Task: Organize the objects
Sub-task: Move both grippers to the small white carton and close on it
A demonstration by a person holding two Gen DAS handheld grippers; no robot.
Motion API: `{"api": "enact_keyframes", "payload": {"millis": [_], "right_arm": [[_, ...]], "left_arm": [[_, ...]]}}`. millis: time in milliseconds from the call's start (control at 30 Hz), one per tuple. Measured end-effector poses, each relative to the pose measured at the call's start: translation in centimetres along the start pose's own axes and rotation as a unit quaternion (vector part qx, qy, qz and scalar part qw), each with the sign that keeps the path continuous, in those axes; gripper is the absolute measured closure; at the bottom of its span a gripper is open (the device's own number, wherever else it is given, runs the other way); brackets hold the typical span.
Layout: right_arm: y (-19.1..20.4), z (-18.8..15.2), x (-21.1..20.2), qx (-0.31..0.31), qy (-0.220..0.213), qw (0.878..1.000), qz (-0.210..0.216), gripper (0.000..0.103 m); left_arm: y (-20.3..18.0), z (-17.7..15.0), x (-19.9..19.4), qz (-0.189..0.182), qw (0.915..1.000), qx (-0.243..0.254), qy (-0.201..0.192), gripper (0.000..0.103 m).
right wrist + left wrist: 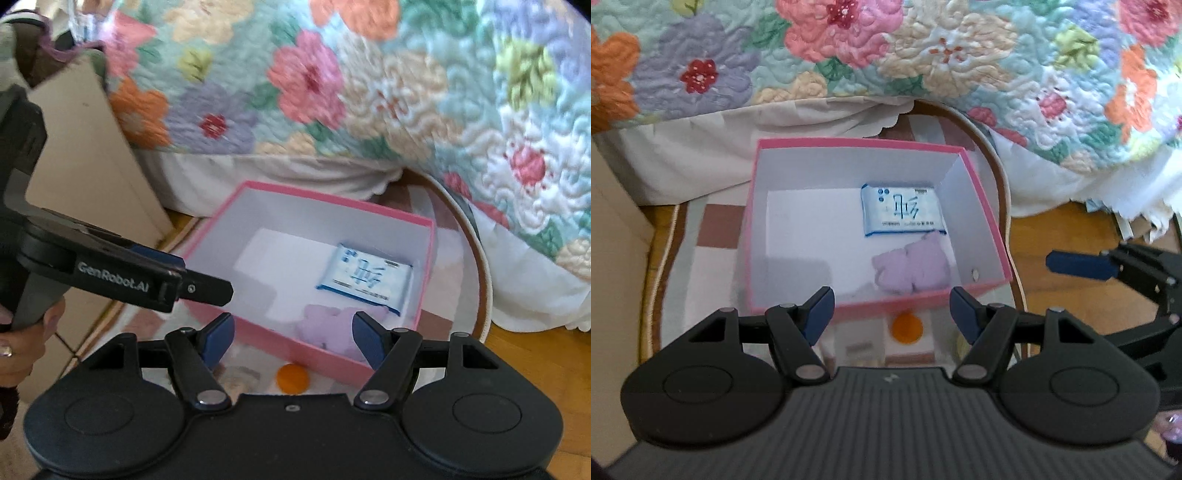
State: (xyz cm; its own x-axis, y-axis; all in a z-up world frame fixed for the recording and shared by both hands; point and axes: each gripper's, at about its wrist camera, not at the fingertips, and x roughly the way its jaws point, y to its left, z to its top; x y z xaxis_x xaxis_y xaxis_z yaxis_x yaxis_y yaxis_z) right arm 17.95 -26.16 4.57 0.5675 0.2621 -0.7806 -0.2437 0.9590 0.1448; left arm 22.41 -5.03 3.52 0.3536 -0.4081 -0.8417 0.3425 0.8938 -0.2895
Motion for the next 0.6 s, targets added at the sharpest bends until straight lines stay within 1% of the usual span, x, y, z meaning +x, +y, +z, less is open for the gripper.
{"api": "enact_keyframes", "payload": {"millis": [67, 200, 267, 333, 467, 600], "right_arm": [[0.8, 0.0, -1.4, -0.001, -0.001, 1.000, 0.009, 0.025], [2.3, -0.5, -2.7, -0.004, 0.015, 0.999, 0.030, 0.024], [3.1, -1.0, -3.0, -0.011, 0.026, 0.999, 0.040, 0.024], [4.1, -1.5, -3.4, -0.020, 0.028, 0.998, 0.046, 0.024], [6.6, -2.5, -4.1, -0.044, 0.019, 0.996, 0.075, 0.021], [8.8, -3.6, -3.9, -0.074, 0.005, 0.993, 0.089, 0.020]], "left_arm": [[0.0, -0.6, -1.4, -0.003, 1.0000, 0.009, 0.001, 0.034], [0.4, -2.6, -3.9, 0.009, 0.9996, 0.022, -0.013, 0.031], [1.0, -3.6, -4.7, 0.009, 0.9997, 0.019, -0.015, 0.031], [1.8, -4.5, -5.3, 0.008, 0.9997, 0.014, -0.015, 0.031], [3.3, -6.2, -5.6, 0.010, 0.9998, 0.011, -0.015, 0.029], [4.9, -7.1, -4.8, 0.013, 0.9998, -0.007, -0.010, 0.029]]}}
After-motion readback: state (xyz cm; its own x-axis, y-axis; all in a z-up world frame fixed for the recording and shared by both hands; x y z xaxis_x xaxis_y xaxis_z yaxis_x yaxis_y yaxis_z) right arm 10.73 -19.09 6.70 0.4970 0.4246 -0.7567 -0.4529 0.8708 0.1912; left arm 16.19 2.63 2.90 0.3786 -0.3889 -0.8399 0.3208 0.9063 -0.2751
